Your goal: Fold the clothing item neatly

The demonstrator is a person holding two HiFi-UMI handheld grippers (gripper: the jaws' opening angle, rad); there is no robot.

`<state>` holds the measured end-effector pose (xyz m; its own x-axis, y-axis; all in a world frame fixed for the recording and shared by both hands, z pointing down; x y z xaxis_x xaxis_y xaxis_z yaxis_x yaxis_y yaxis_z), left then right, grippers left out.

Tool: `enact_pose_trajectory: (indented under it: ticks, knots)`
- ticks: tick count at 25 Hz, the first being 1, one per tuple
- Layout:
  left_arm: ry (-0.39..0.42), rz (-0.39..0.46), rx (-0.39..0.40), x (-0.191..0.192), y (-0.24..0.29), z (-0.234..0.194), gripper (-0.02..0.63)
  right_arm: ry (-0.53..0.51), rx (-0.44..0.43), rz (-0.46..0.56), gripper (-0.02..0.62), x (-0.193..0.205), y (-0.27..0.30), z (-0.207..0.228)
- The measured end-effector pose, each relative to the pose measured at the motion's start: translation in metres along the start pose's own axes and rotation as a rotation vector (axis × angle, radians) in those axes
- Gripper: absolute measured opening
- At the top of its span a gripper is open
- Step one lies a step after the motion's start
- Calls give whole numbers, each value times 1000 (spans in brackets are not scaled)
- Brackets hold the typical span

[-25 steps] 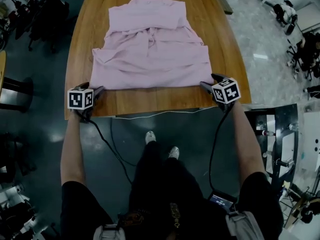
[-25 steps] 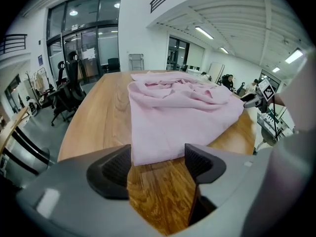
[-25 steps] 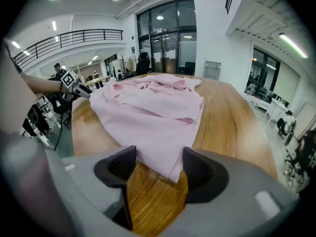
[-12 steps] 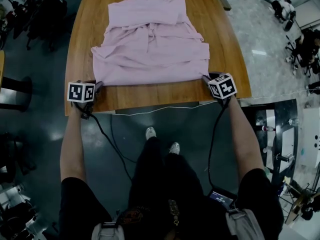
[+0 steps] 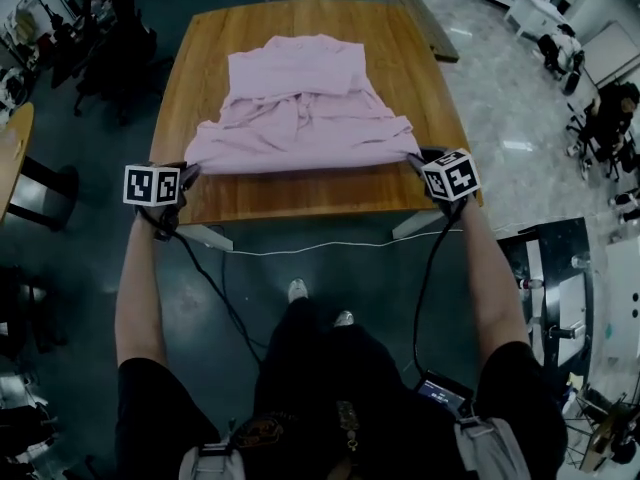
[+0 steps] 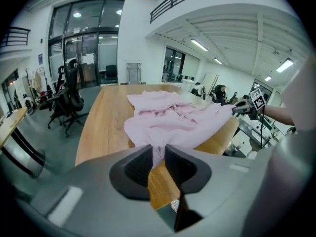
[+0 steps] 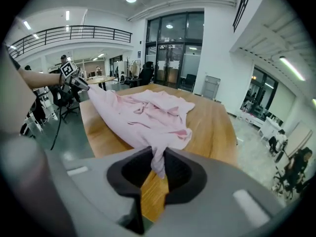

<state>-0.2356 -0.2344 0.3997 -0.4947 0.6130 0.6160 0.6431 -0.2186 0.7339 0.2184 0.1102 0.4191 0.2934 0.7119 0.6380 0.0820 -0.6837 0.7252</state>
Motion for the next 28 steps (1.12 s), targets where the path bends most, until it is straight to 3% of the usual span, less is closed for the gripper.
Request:
enact_pose_trajectory:
  ticks: [4,14,23,28]
  knots:
    - [7,95,-20,20,-50,37,79,-13,19,61,66,8,-50,-6]
    - [18,234,-95,-10,-106,77,71,23,115,174,55,-30,-110,25]
    - [-24,397,-180,-35,-135,89,66,94,104,293,51,-62,-146,41]
    - [-26,402,-169,-49,-129,75,66,77,109,292,49,-82,-141,47]
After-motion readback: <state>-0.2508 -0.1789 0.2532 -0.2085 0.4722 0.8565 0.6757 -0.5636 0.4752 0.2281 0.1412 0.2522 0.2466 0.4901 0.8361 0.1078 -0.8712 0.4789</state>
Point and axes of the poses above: the fingertips, and each gripper's own axes: y forward along the fingers, z to its right, x out of its underside, the point moved 10 cm from there along -y, backward along the fingers, and after that the axes turned 15 degrees about -y, right-handed, at the moved point
